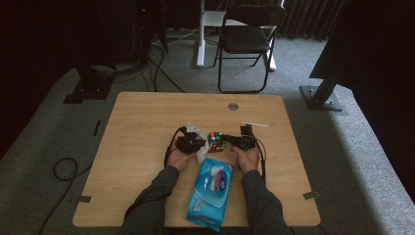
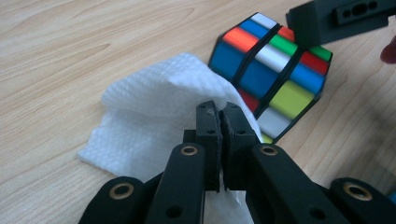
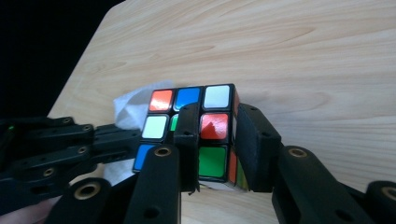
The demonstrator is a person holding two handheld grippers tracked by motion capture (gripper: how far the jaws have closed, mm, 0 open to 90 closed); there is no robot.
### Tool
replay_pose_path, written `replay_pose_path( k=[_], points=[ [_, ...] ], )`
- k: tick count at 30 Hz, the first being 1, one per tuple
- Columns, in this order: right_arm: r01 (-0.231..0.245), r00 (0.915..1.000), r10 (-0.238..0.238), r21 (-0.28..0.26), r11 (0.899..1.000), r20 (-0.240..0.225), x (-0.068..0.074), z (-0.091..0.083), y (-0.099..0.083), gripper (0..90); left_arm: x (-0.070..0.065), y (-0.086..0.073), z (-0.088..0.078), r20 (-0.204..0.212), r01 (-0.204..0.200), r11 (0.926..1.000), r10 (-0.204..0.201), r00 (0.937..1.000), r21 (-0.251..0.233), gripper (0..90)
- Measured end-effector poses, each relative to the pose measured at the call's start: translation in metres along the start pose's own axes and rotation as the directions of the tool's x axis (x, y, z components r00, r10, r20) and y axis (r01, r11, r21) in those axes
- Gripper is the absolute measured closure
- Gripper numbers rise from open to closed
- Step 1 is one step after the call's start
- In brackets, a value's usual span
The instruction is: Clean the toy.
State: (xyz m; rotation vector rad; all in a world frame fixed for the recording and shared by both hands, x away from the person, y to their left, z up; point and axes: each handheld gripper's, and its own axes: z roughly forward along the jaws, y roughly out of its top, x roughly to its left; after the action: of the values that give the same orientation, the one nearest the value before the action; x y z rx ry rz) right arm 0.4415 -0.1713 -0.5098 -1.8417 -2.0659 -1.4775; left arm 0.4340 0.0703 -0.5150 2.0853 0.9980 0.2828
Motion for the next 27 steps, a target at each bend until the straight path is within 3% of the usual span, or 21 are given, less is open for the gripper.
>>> replay_pose_path(
  k=[5, 6, 8, 12, 24, 27],
  points=[
    [0.022, 0.9978, -0.021, -0.005, 1.0, 0.063, -0.002, -0.006, 0.004, 73.4, -0.003, 0.002, 0.002, 0.007, -0.005, 1.0, 0.005, 1.0, 0.0, 87.3],
    [0.029, 0.9963, -0.029, -0.005, 1.0, 0.081, -0.001, -0.006, 0.005, 84.3, -0.003, 0.002, 0.002, 0.006, -0.007, 1.0, 0.007, 1.0, 0.001, 87.4],
    [0.045, 0.9917, -0.045, 0.002, 0.999, 0.121, -0.001, -0.006, 0.006, 82.7, -0.003, 0.002, 0.002, 0.007, -0.007, 1.0, 0.007, 1.0, -0.001, 87.3],
    [0.04, 0.9877, -0.044, 0.034, 0.999, 0.15, -0.005, 0.001, 0.002, 80.0, -0.004, 0.002, 0.002, 0.007, -0.006, 1.0, 0.006, 1.0, 0.0, 87.3],
    [0.042, 0.9908, -0.038, -0.029, 0.999, 0.13, -0.001, -0.007, 0.003, 68.8, -0.003, 0.006, 0.001, 0.002, -0.008, 0.9999, 0.008, 1.0, -0.012, 87.4],
    [0.059, 0.9939, -0.056, -0.026, 0.998, 0.095, 0.005, -0.007, 0.003, 66.0, -0.003, 0.009, 0.0, 0.0, -0.012, 0.9998, 0.012, 0.9999, -0.012, 87.4]
  ],
)
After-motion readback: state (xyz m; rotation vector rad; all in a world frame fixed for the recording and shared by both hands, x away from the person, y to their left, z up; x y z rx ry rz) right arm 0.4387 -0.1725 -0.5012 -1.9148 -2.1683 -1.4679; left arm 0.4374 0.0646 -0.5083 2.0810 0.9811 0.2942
